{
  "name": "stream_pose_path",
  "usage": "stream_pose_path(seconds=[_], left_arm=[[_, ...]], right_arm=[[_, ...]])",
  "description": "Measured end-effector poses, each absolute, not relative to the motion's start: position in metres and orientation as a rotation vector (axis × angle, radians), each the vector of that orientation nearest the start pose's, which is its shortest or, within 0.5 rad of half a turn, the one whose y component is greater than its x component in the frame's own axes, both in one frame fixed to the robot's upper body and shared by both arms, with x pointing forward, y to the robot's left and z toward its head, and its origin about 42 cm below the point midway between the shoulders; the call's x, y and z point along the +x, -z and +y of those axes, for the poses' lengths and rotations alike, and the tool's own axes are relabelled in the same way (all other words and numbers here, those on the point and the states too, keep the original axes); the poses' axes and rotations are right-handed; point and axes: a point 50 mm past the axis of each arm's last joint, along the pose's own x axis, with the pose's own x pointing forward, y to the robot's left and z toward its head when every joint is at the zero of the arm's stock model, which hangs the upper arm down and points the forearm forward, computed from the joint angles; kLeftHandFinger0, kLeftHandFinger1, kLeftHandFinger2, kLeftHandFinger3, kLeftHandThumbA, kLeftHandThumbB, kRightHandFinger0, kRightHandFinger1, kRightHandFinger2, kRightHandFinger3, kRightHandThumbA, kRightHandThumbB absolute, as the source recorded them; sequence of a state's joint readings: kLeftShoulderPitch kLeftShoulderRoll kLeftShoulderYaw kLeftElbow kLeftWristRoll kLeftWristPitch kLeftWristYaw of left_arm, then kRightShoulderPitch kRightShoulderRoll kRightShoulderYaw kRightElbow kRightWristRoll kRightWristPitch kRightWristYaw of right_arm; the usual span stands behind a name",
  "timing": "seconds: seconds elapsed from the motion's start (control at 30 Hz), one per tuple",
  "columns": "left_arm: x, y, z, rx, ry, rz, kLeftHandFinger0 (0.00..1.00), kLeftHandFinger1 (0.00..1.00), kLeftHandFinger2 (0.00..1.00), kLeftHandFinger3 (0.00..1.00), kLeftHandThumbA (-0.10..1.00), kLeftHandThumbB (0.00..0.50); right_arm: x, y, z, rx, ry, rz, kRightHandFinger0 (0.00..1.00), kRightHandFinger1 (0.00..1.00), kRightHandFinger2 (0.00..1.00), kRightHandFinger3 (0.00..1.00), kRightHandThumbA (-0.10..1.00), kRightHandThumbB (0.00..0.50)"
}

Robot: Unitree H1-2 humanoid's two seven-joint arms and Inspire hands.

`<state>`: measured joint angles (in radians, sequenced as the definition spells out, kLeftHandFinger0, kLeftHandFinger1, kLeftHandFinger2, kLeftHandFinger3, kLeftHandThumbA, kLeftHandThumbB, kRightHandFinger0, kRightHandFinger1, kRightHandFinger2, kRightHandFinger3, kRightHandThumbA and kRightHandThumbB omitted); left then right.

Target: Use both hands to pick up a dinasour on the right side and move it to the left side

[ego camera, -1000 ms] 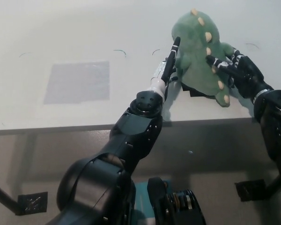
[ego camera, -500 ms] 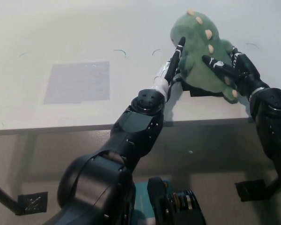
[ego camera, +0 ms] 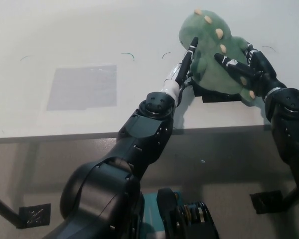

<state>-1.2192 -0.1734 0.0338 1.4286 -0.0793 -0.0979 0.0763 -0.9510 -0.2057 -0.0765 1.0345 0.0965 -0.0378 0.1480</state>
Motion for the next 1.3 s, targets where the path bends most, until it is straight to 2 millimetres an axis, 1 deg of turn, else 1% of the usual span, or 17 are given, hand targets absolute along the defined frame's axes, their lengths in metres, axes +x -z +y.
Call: stream_pose_path(seconds=[0.03,0.07,0.13,0.27,0.37,0.4,0.47,0.53,0.63,0.73,0.8,0.87,0.9,0.97,1.17,1.23,1.3], left_arm=[[0.535,-0.227,0.007,0.029,0.297,0.183,1.0,1.0,1.0,1.0,1.0,0.253],[0.535,-0.226,0.007,0.028,0.298,0.184,1.0,1.0,1.0,1.0,1.0,0.245],[0.535,-0.225,0.008,0.028,0.299,0.186,1.0,1.0,1.0,1.0,1.0,0.258],[0.534,-0.222,0.009,0.026,0.297,0.192,1.0,1.0,1.0,1.0,1.0,0.243],[0.533,-0.217,0.014,0.023,0.291,0.197,1.0,1.0,1.0,1.0,1.0,0.264],[0.534,-0.216,0.016,0.022,0.289,0.194,1.0,1.0,1.0,1.0,1.0,0.256],[0.535,-0.215,0.019,0.023,0.287,0.193,1.0,1.0,1.0,1.0,1.0,0.262],[0.535,-0.214,0.023,0.02,0.285,0.189,1.0,1.0,1.0,1.0,1.0,0.272],[0.535,-0.211,0.027,0.015,0.281,0.182,1.0,1.0,1.0,1.0,1.0,0.257],[0.534,-0.209,0.029,0.001,0.276,0.179,1.0,1.0,1.0,1.0,1.0,0.236],[0.534,-0.206,0.032,-0.007,0.269,0.174,1.0,1.0,1.0,1.0,1.0,0.192],[0.532,-0.201,0.038,-0.016,0.259,0.161,1.0,1.0,1.0,1.0,1.0,0.172],[0.531,-0.196,0.041,-0.02,0.254,0.159,1.0,1.0,1.0,1.0,1.0,0.185],[0.529,-0.192,0.045,-0.03,0.245,0.142,1.0,1.0,1.0,1.0,1.0,0.188],[0.527,-0.183,0.069,-0.043,0.198,0.076,1.0,1.0,1.0,1.0,1.0,0.153],[0.525,-0.18,0.078,-0.047,0.173,0.06,1.0,1.0,1.0,1.0,1.0,0.149],[0.523,-0.177,0.085,-0.051,0.152,0.044,1.0,1.0,1.0,1.0,1.0,0.154]], right_arm=[[0.55,-0.22,-0.237,-0.07,-0.139,0.052,1.0,1.0,1.0,1.0,1.0,0.26],[0.55,-0.22,-0.237,-0.074,-0.138,0.053,1.0,1.0,1.0,1.0,1.0,0.271],[0.549,-0.219,-0.236,-0.079,-0.137,0.054,1.0,1.0,1.0,1.0,1.0,0.273],[0.547,-0.214,-0.231,-0.094,-0.138,0.057,1.0,1.0,1.0,1.0,1.0,0.277],[0.544,-0.206,-0.223,-0.088,-0.144,0.059,1.0,1.0,1.0,1.0,1.0,0.299],[0.544,-0.205,-0.22,-0.084,-0.147,0.06,1.0,1.0,1.0,1.0,1.0,0.302],[0.543,-0.204,-0.216,-0.077,-0.152,0.061,1.0,1.0,1.0,1.0,1.0,0.322],[0.543,-0.203,-0.211,-0.072,-0.156,0.059,1.0,1.0,1.0,1.0,1.0,0.325],[0.542,-0.201,-0.208,-0.07,-0.162,0.055,1.0,1.0,1.0,1.0,1.0,0.28],[0.541,-0.2,-0.205,-0.073,-0.169,0.045,1.0,1.0,1.0,1.0,1.0,0.294],[0.54,-0.198,-0.2,-0.074,-0.179,0.042,1.0,1.0,1.0,1.0,1.0,0.277],[0.537,-0.195,-0.193,-0.078,-0.194,0.034,1.0,1.0,1.0,1.0,1.0,0.278],[0.535,-0.193,-0.19,-0.076,-0.2,0.033,1.0,1.0,1.0,1.0,1.0,0.275],[0.532,-0.191,-0.184,-0.074,-0.211,0.026,1.0,1.0,1.0,1.0,1.0,0.273],[0.528,-0.191,-0.16,-0.079,-0.259,0.014,1.0,1.0,1.0,1.0,1.0,0.234],[0.526,-0.191,-0.15,-0.083,-0.28,0.009,1.0,1.0,1.0,1.0,1.0,0.213],[0.525,-0.191,-0.143,-0.084,-0.294,0.005,1.0,1.0,1.0,1.0,1.0,0.15]])
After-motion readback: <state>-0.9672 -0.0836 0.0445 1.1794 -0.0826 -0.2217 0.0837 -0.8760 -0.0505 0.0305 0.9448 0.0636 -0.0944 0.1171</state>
